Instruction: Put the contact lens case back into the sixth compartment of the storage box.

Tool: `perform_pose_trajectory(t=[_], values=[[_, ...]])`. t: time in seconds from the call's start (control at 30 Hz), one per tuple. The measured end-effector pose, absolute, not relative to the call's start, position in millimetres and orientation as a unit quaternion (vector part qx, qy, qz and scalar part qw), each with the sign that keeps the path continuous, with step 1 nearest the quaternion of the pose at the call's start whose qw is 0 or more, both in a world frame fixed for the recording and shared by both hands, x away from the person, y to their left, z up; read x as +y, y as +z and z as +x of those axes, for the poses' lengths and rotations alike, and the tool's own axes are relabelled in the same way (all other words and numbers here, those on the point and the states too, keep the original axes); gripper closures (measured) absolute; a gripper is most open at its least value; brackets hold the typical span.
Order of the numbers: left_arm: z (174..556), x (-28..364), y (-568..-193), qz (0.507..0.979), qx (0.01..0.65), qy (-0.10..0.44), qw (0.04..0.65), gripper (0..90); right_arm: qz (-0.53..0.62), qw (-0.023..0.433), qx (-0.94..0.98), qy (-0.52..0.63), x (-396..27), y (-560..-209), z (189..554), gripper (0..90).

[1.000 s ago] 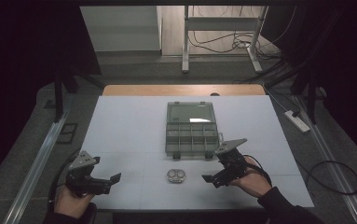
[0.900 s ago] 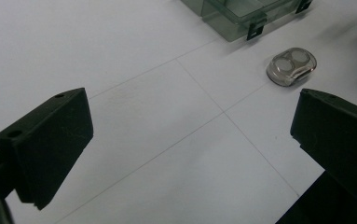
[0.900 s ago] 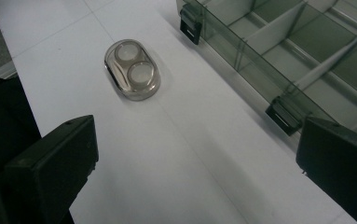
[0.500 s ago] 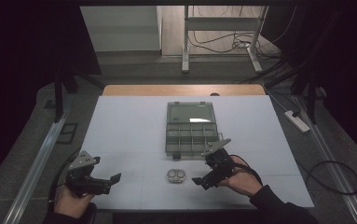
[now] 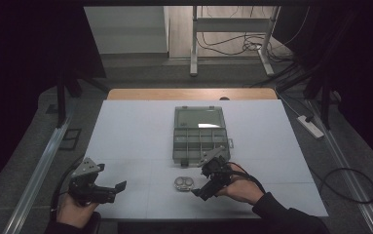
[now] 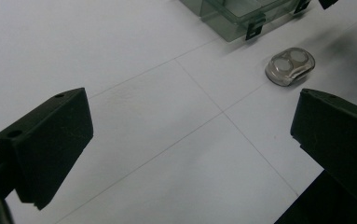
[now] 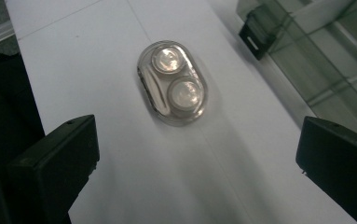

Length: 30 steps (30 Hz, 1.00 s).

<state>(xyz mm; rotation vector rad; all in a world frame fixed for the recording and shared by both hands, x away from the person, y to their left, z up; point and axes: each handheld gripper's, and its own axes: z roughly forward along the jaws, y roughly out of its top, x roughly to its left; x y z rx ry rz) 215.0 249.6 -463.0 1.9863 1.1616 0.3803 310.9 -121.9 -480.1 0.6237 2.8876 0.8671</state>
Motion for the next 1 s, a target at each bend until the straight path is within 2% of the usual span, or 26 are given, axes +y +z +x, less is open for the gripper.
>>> perform_pose_trajectory(t=[0.87,1.0], values=[[215,251,-463,0.784,0.455,0.147,0.395,0.0,0.160,0.026,0.960,0.229,-79,-506,320,0.0],[215,251,-463,0.784,0.454,0.147,0.396,0.0,0.146,0.027,0.964,0.222,-74,-511,321,5.9]])
